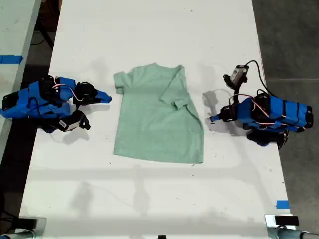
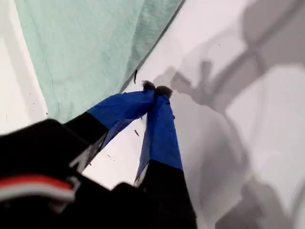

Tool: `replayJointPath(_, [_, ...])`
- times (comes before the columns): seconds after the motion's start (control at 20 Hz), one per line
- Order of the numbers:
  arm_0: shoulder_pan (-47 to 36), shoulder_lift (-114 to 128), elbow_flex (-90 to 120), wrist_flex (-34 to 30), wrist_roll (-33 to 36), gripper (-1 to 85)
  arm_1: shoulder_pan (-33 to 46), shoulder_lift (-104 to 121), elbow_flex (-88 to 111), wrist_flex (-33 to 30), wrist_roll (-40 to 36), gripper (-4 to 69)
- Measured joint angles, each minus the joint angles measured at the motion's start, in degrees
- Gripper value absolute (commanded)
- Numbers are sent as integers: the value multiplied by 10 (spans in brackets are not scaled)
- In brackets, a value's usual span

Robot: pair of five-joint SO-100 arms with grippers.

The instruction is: Fold t shirt

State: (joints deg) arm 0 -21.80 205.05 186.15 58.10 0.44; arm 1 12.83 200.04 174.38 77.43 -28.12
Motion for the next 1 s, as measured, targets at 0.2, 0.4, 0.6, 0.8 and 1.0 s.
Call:
replayJointPath(0.2, [23, 0, 0, 0, 1, -3, 0, 0, 0, 9, 8, 13])
replayJointPath(0.4, [-18, 0, 0, 0, 36, -3, 1, 0, 0, 13, 10, -21])
replayJointPath(0.6, [-38, 0, 0, -2, 121, -3, 19, 0, 0, 13, 10, -21])
replayJointPath(0.8, [-40, 0, 0, 0, 113, -3, 29, 0, 0, 13, -13, -21])
replayJointPath(1.0, [-40, 0, 0, 0, 110, -3, 38, 0, 0, 13, -26, -21])
